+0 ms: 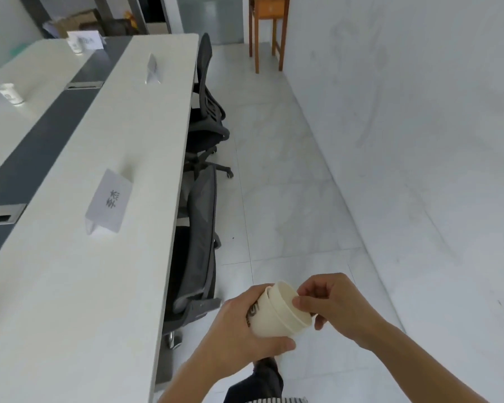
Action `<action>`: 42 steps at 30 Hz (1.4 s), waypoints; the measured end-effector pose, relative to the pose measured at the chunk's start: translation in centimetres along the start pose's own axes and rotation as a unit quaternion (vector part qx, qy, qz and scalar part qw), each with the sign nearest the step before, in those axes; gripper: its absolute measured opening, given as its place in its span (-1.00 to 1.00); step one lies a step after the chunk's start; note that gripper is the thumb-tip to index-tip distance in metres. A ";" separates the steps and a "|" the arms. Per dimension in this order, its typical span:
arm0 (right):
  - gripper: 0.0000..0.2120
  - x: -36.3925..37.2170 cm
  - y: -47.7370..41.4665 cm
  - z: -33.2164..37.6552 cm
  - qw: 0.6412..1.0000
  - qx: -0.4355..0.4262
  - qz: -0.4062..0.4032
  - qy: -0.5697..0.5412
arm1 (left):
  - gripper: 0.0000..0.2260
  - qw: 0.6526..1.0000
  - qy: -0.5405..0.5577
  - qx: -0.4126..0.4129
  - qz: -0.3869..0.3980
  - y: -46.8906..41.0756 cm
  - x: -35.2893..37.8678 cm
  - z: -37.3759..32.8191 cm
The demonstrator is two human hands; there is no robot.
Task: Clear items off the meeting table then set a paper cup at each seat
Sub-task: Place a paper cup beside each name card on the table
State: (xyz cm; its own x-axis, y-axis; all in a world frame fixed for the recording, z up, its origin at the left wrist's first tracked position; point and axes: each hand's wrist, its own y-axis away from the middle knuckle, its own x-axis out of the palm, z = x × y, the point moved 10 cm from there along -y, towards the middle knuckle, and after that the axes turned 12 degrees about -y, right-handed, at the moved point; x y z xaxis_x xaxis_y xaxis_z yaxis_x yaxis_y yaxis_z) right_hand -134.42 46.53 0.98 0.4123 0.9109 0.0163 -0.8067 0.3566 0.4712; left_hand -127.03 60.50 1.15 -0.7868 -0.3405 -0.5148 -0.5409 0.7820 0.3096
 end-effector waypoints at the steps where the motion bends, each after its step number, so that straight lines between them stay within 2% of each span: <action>1: -0.95 -1.2 -1.8 1.4 1.000 -0.001 -0.006 -0.003 | -0.38 1.000 0.003 -0.003 0.006 -2.0 -0.7 -0.3; 8: -0.96 -4.2 -13.9 12.9 0.997 -0.034 0.029 -0.057 | -0.47 0.999 0.041 -0.028 -0.011 -13.6 -9.5 -3.0; 11: -0.90 -3.8 -18.7 16.6 0.990 -0.044 0.065 -0.113 | -0.51 0.996 0.044 -0.050 -0.064 -17.0 -13.3 -2.6; 15: -0.77 -1.6 -25.3 19.8 0.978 -0.011 0.148 -0.147 | -0.50 0.987 0.049 -0.093 -0.124 -20.7 -17.3 -1.4; 21: -0.75 -0.3 -35.9 23.8 0.963 0.025 0.242 -0.114 | -0.58 0.958 0.112 -0.145 -0.220 -27.5 -21.4 -0.6; 23: -0.71 0.5 -38.8 25.4 0.947 0.031 0.309 -0.087 | -0.59 0.945 0.135 -0.163 -0.249 -29.8 -22.4 -0.7; 25: -0.66 1.8 -40.8 27.4 0.915 0.036 0.394 -0.078 | -0.56 0.931 0.161 -0.176 -0.275 -31.5 -23.5 -1.1; 28: -0.45 4.0 -42.5 29.7 0.863 0.044 0.504 -0.019 | -0.50 0.911 0.181 -0.204 -0.308 -32.8 -25.0 -0.8; 31: -0.37 6.9 -43.5 30.9 0.820 0.033 0.570 0.034 | -0.49 0.890 0.197 -0.229 -0.342 -32.6 -26.0 0.2; 38: -0.49 15.8 -48.3 30.9 0.805 0.016 0.579 0.129 | -0.50 0.843 0.217 -0.280 -0.404 -31.2 -29.5 4.4; 42: -0.41 21.6 -51.4 31.1 0.826 0.030 0.550 0.121 | -0.52 0.807 0.235 -0.290 -0.458 -29.2 -32.8 7.0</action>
State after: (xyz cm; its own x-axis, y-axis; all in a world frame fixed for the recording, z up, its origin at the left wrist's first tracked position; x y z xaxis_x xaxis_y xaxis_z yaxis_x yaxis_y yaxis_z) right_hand -70.85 41.46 4.50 -0.6578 0.6951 0.2901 -0.6120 -0.7177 0.3321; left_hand -83.36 52.47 3.36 0.0705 -0.9038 -0.4221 -0.9005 -0.2397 0.3628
